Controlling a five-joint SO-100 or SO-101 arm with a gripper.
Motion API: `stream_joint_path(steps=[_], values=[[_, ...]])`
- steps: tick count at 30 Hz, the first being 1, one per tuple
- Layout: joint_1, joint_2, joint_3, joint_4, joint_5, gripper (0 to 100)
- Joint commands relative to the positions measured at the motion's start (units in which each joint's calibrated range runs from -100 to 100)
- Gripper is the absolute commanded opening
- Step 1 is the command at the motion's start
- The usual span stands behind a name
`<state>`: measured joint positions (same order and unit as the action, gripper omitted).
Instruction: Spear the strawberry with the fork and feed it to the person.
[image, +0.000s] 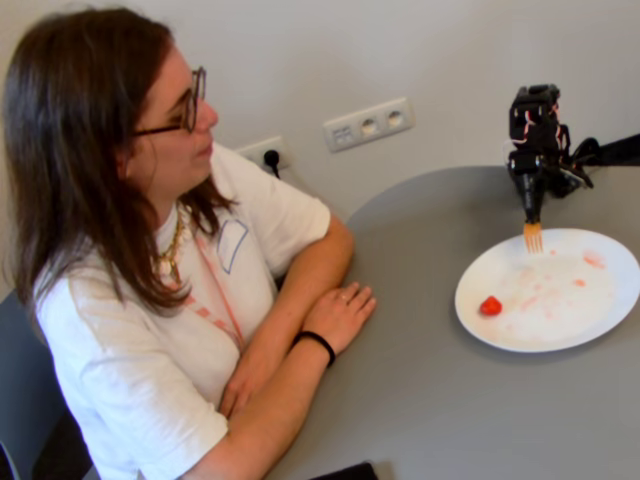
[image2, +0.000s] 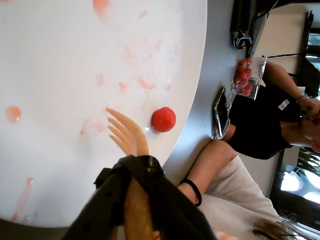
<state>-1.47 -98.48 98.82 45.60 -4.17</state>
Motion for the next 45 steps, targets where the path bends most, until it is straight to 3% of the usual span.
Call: stream_joint_path(steps=[1, 16, 21, 25, 27, 32, 36, 38, 41, 45], values=[[-0.3, -0.2, -0.8, 1.3, 0.3, 1], [-0.2, -0.7, -2.2, 0.4, 0.3, 1], [-0.2, 1.7, -24.7, 0.3, 0.1, 1], [0.3, 18.1, -40.0, -3.0, 0.1, 1], [0.3, 35.2, -56.4, -3.2, -0.2, 1], [0.3, 53.9, -73.3, -3.3, -0.4, 1], [2.8, 67.3, -83.5, -3.9, -6.9, 1], [6.6, 72.5, -84.1, -9.0, -10.0, 1], [12.8, 80.4, -82.4, -15.3, -9.9, 1], [13.0, 89.5, -78.5, -15.6, -9.5, 1]])
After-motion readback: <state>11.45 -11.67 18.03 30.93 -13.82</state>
